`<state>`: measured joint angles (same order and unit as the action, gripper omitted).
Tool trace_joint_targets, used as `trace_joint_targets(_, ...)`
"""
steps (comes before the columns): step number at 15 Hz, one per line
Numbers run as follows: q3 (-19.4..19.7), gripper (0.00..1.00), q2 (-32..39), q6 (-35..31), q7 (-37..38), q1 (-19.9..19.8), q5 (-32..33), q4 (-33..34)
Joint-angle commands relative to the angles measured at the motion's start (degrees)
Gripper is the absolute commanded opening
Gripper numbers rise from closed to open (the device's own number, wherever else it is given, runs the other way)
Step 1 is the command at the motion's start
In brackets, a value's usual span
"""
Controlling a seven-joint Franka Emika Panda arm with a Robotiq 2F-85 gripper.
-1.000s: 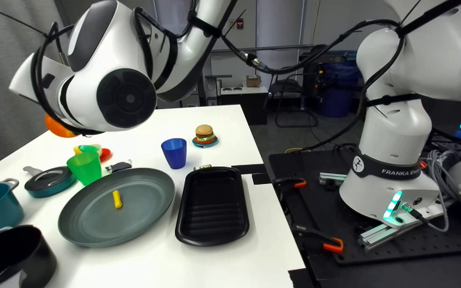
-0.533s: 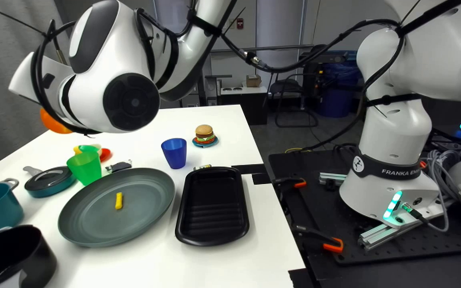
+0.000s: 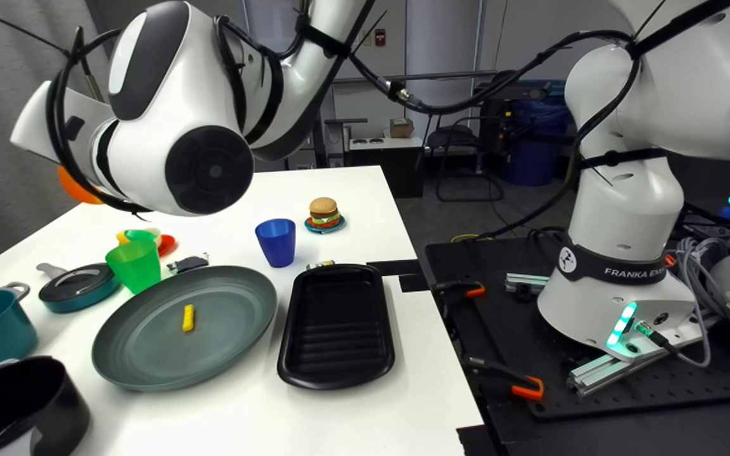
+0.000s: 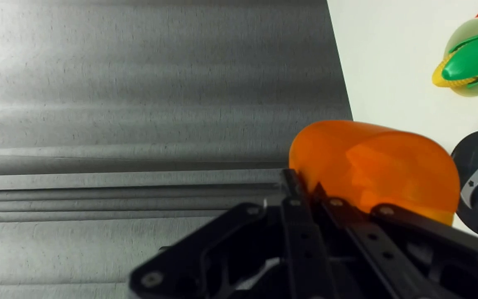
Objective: Pour the contents from the orange cup onto the gray plate
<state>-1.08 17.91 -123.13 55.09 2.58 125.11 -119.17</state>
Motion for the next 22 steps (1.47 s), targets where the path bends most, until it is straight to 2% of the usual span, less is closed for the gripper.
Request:
trace_joint_targets(1, -1.24, 0.0, -1.83, 3.88, 0.86, -0.75, 1.36, -2.37)
trace_joint_targets(2, -0.14, 0.0, -5.56, 6.33, 7.13, -1.65, 5.57, -11.68)
trace_joint_targets(9, 1.53, 0.0, -10.22, 14.27, 18.85, -5.28, 13.35, -26.0)
trace_joint_targets(13, 1.51, 0.0, -12.29, 14.33, 19.88, -5.46, 15.42, -27.49)
trace_joint_targets(22, -0.32, 0.0, -10.81, 13.39, 19.85, -4.18, 18.08, -24.5)
